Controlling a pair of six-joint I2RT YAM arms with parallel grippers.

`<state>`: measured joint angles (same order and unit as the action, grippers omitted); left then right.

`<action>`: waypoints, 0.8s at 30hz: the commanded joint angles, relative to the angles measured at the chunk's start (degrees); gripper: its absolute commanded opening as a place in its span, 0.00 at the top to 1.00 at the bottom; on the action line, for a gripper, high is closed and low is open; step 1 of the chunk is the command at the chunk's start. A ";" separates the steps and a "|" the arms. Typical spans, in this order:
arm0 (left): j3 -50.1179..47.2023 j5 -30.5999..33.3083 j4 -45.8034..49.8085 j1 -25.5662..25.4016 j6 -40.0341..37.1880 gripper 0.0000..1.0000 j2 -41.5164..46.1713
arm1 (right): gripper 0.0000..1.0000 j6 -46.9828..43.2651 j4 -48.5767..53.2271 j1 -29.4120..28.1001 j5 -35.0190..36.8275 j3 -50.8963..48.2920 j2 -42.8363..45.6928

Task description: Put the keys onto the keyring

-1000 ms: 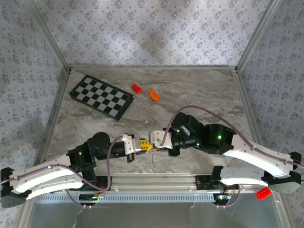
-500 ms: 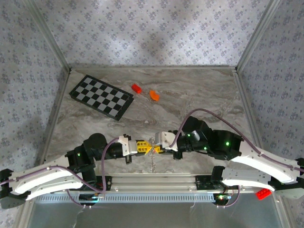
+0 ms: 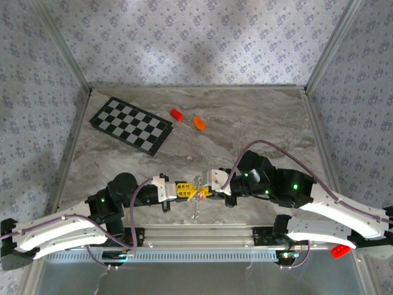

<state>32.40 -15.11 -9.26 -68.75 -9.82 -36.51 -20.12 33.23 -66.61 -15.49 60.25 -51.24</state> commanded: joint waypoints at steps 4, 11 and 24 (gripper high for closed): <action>0.72 -1.14 -5.99 0.14 1.07 1.00 1.65 | 0.93 0.96 1.48 0.38 -0.57 -0.84 0.51; 0.64 -1.41 -6.03 0.12 0.84 1.00 2.03 | 0.95 1.09 1.48 0.60 -0.52 -0.67 -0.28; -0.06 -1.92 -6.67 0.11 1.03 1.00 2.42 | 0.98 1.12 1.45 0.77 -1.00 -0.72 -1.83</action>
<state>31.75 -15.25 -9.32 -68.71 -9.54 -35.62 -19.88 32.80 -66.32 -15.92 60.03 -52.88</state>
